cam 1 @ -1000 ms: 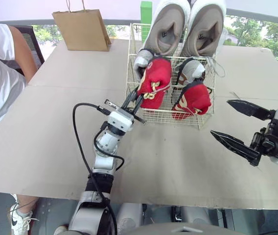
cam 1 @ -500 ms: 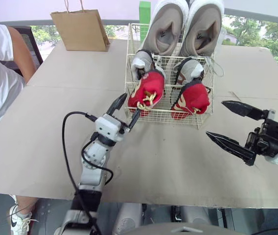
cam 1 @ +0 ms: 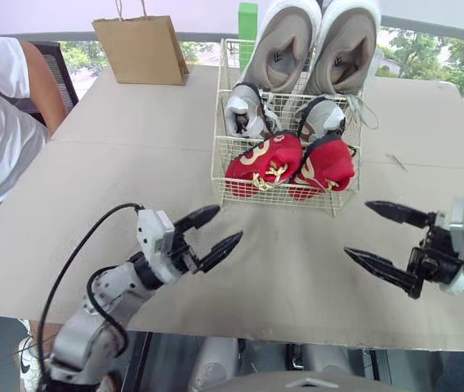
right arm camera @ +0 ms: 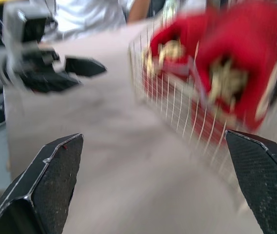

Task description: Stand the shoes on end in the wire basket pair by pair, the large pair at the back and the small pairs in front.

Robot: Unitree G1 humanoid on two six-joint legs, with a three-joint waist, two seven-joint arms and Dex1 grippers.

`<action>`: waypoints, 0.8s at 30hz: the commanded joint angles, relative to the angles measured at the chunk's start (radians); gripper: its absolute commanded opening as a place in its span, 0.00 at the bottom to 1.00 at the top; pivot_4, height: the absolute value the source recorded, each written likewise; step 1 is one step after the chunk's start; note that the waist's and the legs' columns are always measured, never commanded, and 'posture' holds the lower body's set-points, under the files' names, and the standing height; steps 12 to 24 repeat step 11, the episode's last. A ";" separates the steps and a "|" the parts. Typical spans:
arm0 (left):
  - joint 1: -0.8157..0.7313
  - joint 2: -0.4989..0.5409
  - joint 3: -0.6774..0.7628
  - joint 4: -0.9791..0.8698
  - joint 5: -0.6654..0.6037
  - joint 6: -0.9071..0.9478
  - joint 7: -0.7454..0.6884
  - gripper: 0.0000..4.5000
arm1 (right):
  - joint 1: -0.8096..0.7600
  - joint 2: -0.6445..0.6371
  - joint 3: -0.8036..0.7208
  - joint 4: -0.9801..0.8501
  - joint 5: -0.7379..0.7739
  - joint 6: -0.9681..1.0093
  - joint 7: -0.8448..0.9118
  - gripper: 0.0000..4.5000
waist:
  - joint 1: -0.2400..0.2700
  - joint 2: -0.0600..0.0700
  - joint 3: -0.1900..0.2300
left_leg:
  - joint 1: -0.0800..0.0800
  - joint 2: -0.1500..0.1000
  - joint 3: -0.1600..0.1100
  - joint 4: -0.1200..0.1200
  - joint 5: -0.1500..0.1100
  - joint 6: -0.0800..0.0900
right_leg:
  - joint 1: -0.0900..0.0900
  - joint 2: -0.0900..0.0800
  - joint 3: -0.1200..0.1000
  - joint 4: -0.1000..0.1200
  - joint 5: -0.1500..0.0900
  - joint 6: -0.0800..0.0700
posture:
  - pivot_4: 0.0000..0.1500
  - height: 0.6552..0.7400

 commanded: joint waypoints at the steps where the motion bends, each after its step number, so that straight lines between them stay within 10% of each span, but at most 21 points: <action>1: 0.082 0.092 0.117 -0.077 -0.074 0.085 -0.073 0.92 | 0.126 0.009 -0.126 0.060 -0.093 -0.078 0.123 1.00 | -0.001 0.001 0.000 | 0.000 0.000 0.000 0.000 0.000 0.000 | 0.000 0.001 0.000 -0.001 0.000 -0.001 | 1.00 1.00; 24: 0.261 0.184 0.334 -0.027 -0.025 0.148 -0.226 0.92 | 0.270 0.062 -0.247 0.233 -0.231 -0.217 0.274 1.00 | -0.001 0.004 -0.001 | 0.001 0.001 0.002 -0.001 0.000 0.000 | 0.000 0.001 0.002 -0.004 -0.001 -0.002 | 1.00 1.00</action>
